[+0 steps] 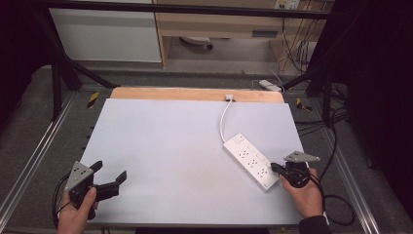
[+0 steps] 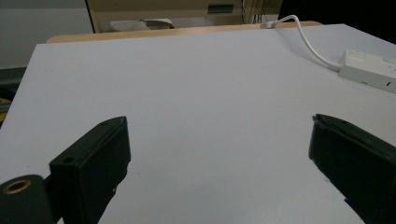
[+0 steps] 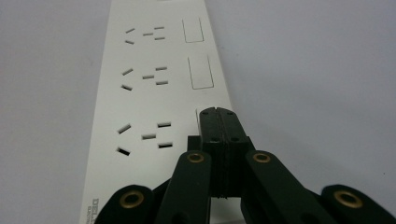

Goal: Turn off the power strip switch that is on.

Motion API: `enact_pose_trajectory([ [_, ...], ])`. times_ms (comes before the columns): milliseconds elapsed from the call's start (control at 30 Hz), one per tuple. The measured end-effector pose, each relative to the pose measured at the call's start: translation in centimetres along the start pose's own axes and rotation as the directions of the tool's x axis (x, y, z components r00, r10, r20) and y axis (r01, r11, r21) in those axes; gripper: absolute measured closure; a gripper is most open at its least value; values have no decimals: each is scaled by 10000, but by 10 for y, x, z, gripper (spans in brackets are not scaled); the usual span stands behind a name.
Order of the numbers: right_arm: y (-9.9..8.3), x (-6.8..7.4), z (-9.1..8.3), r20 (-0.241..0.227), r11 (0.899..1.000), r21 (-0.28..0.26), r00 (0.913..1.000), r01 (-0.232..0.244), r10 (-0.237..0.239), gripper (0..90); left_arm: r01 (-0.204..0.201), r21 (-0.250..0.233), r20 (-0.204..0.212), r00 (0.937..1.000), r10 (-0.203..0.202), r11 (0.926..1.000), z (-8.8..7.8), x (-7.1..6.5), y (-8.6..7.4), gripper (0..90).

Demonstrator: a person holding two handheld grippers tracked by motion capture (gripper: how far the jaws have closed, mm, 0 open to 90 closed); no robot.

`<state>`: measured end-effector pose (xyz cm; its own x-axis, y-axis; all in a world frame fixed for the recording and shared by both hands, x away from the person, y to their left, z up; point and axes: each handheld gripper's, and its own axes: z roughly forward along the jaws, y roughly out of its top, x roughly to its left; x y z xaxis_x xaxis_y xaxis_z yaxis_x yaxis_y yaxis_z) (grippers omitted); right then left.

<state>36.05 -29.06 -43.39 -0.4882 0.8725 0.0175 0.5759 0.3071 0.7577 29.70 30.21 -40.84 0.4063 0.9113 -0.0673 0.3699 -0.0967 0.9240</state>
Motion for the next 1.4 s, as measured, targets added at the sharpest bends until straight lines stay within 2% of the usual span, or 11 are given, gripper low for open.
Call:
enact_pose_trajectory([
  [867, 0, -1, 0, -55, 10000, -6, 10000, -43, 43, 900, 1, -63, -9, 10000, -1, 10000, -1, 0, 0, 56],
  [1400, 2, 1, -1, -198, 9997, -259, 9998, -21, 16, 900, -14, -78, -1, 10000, 14, 10000, -1, 0, 1, 56],
])
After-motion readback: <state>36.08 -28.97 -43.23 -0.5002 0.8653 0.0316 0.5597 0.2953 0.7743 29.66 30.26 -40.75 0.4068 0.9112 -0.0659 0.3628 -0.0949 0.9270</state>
